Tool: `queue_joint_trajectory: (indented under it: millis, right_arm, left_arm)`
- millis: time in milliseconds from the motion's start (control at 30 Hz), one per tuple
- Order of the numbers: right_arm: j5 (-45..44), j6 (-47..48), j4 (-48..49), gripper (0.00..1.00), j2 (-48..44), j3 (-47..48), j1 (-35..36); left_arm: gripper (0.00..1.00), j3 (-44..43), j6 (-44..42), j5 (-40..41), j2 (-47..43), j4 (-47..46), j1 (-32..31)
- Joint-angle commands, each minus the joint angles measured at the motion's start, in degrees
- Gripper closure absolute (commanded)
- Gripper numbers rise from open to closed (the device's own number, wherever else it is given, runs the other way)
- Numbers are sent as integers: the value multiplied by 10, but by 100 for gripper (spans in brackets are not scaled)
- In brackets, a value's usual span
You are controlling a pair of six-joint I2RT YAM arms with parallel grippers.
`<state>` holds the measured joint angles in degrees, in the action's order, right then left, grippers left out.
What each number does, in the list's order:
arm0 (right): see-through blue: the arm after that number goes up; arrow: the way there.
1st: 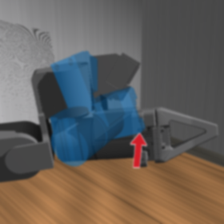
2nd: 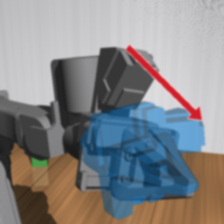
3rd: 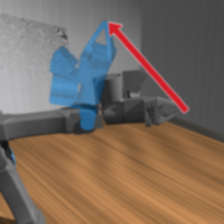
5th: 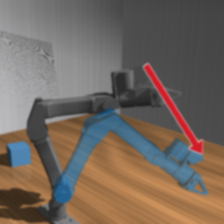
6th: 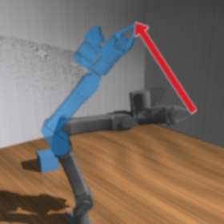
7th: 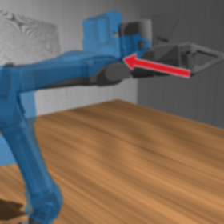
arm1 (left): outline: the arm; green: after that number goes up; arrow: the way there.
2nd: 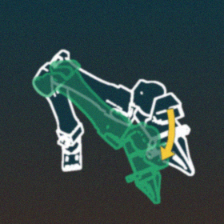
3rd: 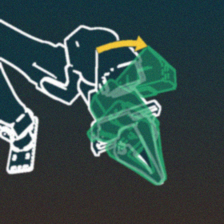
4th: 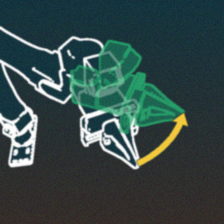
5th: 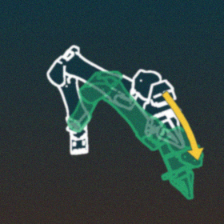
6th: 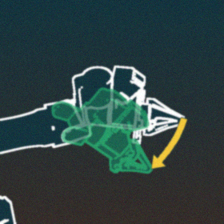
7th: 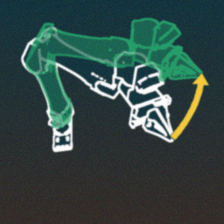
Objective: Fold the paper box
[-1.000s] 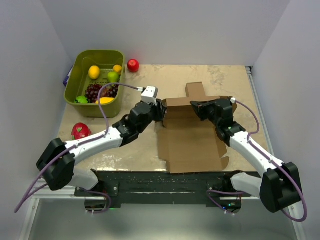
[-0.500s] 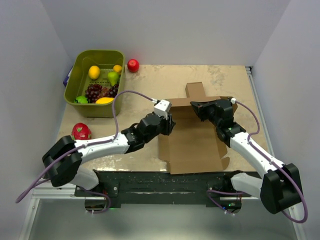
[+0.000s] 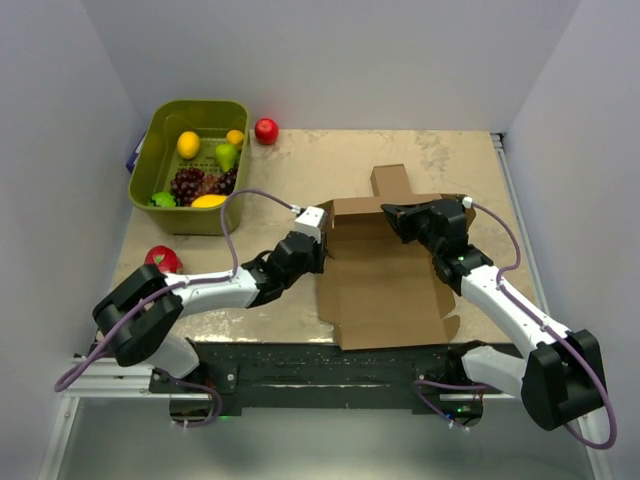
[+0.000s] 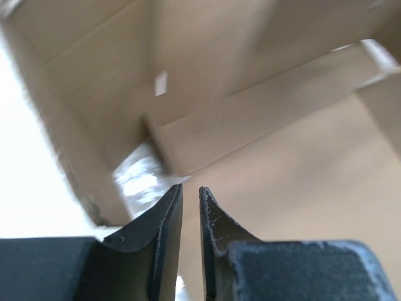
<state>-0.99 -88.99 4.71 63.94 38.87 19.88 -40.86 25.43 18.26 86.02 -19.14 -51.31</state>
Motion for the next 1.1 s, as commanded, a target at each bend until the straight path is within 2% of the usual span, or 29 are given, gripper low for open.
queue_joint_trajectory:
  millis: [0,233,633,1067]
  right_arm:
    - [-19,15,-14,100,-11,-6,3]
    - [-16,18,-15,100,-8,-6,3]
    - [-12,21,-15,100,-5,-5,3]
    - [-5,22,-15,100,2,-6,2]
  left_arm:
    - [79,20,8,20,-14,-49,27]
    - [82,20,8,34,10,-78,45]
    - [85,-46,59,52,108,-85,54]
    - [87,-42,89,-5,154,-142,53]
